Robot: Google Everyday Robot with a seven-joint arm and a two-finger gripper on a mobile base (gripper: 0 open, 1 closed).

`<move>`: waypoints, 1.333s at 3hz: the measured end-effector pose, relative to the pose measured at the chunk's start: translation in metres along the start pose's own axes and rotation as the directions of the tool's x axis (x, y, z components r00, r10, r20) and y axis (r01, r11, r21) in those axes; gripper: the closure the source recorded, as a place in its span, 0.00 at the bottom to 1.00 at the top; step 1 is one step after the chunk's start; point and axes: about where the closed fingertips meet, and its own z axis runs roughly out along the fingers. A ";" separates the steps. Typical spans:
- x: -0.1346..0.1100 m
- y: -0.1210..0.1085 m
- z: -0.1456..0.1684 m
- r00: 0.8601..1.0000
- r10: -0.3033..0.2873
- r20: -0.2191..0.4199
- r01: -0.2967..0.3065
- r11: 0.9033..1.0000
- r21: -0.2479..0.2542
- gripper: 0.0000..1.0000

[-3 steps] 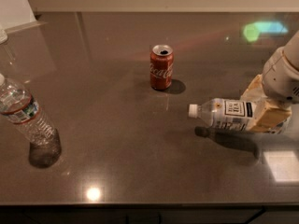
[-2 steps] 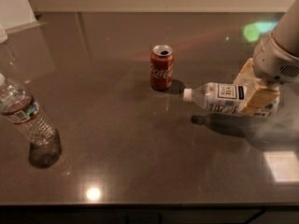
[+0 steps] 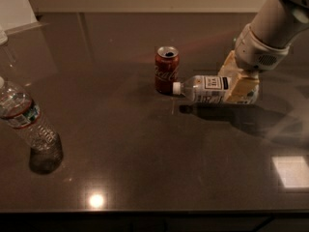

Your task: Move blue plastic bottle near coke can

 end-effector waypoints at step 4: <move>-0.054 -0.021 0.051 0.978 -0.201 0.057 0.205 0.976 -0.076 0.36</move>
Offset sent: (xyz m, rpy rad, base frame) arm 0.0249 0.0546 -0.0311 0.0701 0.0519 0.2448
